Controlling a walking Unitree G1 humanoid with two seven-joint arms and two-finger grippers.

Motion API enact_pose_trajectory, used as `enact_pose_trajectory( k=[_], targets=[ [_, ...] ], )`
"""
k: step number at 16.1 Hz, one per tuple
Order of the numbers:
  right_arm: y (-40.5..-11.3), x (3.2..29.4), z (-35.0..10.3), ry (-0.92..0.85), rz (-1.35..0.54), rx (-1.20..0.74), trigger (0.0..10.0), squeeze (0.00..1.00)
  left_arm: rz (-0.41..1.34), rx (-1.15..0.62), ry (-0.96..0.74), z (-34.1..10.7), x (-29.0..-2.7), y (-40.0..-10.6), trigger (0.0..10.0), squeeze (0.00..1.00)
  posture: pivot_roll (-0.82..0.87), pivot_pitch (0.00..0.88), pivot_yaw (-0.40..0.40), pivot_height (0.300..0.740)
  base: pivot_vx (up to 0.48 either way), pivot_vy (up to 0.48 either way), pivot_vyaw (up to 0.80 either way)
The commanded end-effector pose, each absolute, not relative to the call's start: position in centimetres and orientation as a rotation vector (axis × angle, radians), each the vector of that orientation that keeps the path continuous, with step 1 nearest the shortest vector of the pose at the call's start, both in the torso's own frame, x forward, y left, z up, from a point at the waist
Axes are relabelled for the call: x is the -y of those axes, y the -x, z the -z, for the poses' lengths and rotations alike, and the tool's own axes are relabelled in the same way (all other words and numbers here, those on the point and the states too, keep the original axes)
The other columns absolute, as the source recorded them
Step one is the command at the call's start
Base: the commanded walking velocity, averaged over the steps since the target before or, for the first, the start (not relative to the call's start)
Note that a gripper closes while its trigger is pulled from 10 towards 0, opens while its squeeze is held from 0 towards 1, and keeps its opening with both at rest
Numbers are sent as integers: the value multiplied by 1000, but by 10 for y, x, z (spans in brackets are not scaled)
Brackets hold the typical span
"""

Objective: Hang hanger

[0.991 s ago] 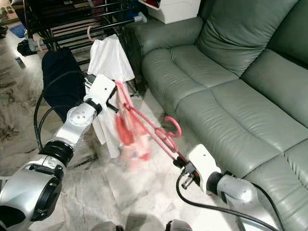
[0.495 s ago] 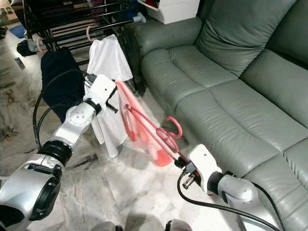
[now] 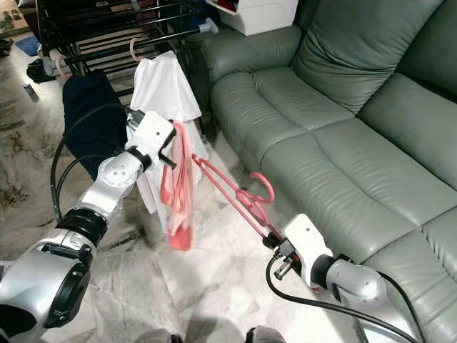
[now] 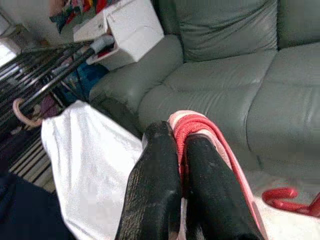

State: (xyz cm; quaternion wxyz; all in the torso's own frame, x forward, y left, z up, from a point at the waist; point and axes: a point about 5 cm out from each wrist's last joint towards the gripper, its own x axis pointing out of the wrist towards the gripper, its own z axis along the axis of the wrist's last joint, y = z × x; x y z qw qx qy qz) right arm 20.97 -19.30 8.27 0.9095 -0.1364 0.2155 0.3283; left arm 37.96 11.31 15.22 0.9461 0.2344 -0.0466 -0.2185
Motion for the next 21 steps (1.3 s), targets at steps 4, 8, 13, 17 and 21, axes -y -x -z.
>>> enact_pose_trajectory(
  k=[4, 8, 13, 17, 21],
  targets=[
    [-210, 190, -90, 268, -705, -416, 10000, 0, 318, 85, -556, -154, -120, -385, 10000, 0, -101, 34, 73, 740, 0, 0, 0],
    [-201, 191, -92, 242, -782, -451, 10000, 0, 187, 33, -570, -153, -131, -390, 10000, 0, -108, 33, 75, 740, 0, 0, 0],
    [-207, 196, -84, 240, -724, -467, 10000, 0, 267, 59, -504, -159, -124, -390, 10000, 0, -104, 34, 74, 740, 0, 0, 0],
    [-213, 202, -75, 230, -661, -482, 10000, 0, 374, 76, -453, -159, -117, -385, 10000, 0, -96, 34, 71, 740, 0, 0, 0],
    [-217, 203, -68, 185, -627, -489, 10000, 0, 442, 99, -428, -160, -106, -380, 10000, 0, -94, 34, 71, 740, 0, 0, 0]
  ],
)
